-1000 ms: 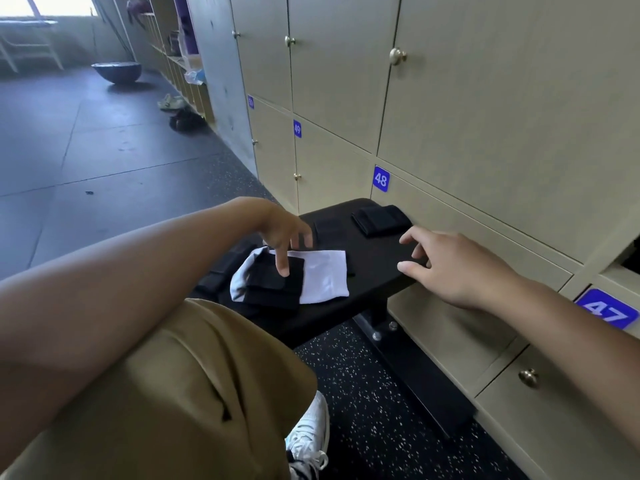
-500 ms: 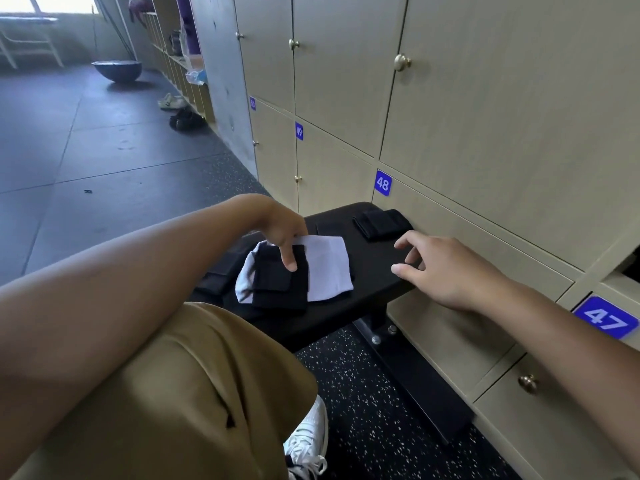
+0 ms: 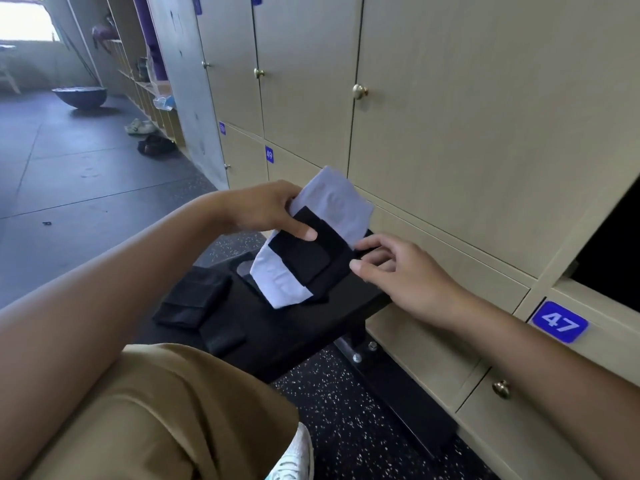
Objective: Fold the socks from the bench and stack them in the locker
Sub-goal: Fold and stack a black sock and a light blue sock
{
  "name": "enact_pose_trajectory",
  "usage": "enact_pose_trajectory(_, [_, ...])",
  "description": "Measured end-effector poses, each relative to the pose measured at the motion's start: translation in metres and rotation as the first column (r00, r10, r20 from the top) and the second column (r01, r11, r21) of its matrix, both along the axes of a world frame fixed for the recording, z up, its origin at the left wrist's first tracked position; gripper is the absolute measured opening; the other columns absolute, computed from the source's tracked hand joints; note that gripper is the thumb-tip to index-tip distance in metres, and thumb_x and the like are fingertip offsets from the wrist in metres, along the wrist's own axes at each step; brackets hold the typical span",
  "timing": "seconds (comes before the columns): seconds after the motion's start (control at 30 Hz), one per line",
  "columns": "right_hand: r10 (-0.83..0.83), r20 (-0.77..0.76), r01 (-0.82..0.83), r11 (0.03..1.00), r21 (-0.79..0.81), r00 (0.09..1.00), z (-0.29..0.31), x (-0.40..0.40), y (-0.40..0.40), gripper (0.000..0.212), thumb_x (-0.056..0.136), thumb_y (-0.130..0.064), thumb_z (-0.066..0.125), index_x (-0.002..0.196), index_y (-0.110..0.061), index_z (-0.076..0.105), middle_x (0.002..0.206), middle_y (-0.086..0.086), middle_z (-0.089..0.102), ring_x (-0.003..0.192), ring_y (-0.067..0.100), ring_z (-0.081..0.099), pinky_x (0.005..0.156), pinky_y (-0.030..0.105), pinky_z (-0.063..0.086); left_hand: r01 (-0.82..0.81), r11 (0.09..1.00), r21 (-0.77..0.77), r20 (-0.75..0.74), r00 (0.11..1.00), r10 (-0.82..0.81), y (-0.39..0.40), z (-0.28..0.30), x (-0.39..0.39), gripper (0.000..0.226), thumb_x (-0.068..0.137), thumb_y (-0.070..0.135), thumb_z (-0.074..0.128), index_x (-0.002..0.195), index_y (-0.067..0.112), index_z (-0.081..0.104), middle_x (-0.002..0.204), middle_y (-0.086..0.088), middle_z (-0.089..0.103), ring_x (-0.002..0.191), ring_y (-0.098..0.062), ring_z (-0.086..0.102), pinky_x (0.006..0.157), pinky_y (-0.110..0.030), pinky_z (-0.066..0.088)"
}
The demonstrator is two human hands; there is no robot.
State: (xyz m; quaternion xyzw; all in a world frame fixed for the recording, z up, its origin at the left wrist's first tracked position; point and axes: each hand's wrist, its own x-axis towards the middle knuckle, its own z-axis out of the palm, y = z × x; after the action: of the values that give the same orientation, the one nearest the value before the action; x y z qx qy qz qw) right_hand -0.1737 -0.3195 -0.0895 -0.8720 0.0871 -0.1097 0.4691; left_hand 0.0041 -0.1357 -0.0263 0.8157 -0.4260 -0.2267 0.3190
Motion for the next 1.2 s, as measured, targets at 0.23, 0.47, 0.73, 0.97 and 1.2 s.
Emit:
enact_pose_trajectory(0.23, [-0.088, 0.165, 0.064, 0.987, 0.146, 0.982, 0.007, -0.006, -0.003, 0.026, 0.077, -0.045, 0.073, 0.09, -0.023, 0.07, 0.086, -0.006, 0.074, 0.074, 0.011, 0.066, 0.082, 0.048, 0.057, -0.024, 0.978, -0.208, -0.106, 0.994, 0.002, -0.016, 0.006, -0.024, 0.042, 0.084, 0.026, 0.085, 0.12, 0.012, 0.069, 0.117, -0.004, 0.076, 0.112, -0.021, 0.072, 0.104, -0.046, 0.053])
enact_pose_trajectory(0.47, [-0.125, 0.213, 0.066, 0.962, 0.265, 0.969, 0.022, -0.026, -0.02, 0.01, 0.09, -0.023, 0.076, 0.094, -0.016, 0.07, 0.088, 0.008, 0.075, 0.077, 0.023, 0.064, 0.073, 0.047, 0.056, -0.096, 0.929, -0.357, -0.286, 0.958, -0.011, -0.032, 0.009, -0.057, 0.034, 0.087, 0.014, 0.08, 0.114, 0.0, 0.067, 0.108, -0.014, 0.077, 0.103, -0.028, 0.075, 0.094, -0.04, 0.059])
enact_pose_trajectory(0.73, [-0.16, 0.163, 0.098, 0.936, 0.337, 0.973, 0.028, -0.059, -0.041, 0.005, 0.094, -0.011, 0.069, 0.094, -0.006, 0.067, 0.088, 0.009, 0.077, 0.079, 0.019, 0.071, 0.079, 0.043, 0.057, -0.096, 0.897, -0.432, -0.275, 0.961, -0.029, -0.054, 0.001, -0.075, 0.044, 0.091, 0.035, 0.075, 0.103, -0.005, 0.061, 0.092, -0.029, 0.07, 0.08, -0.026, 0.068, 0.081, -0.037, 0.05])
enact_pose_trajectory(0.97, [-0.282, 0.171, 0.215, 0.92, 0.328, 0.944, 0.03, -0.083, -0.057, 0.014, 0.097, -0.016, 0.066, 0.103, -0.003, 0.068, 0.097, 0.012, 0.077, 0.095, 0.027, 0.074, 0.096, 0.053, 0.055, -0.173, 0.861, -0.478, -0.274, 0.961, 0.041, -0.068, 0.0, -0.087, 0.031, 0.095, 0.031, 0.072, 0.077, 0.006, 0.066, 0.069, -0.011, 0.063, 0.067, -0.02, 0.059, 0.074, -0.037, 0.049])
enact_pose_trajectory(1.2, [-0.487, 0.222, 0.345, 0.813, 0.469, 0.845, 0.037, -0.106, -0.078, 0.016, 0.101, -0.017, 0.06, 0.111, -0.007, 0.065, 0.104, 0.006, 0.077, 0.1, 0.021, 0.074, 0.088, 0.038, 0.061, -0.191, 0.859, -0.475, -0.152, 0.979, 0.134, -0.079, 0.003, -0.1, 0.04, 0.095, 0.036, 0.07, 0.084, -0.001, 0.064, 0.062, -0.014, 0.049, 0.064, -0.018, 0.048, 0.073, -0.034, 0.041])
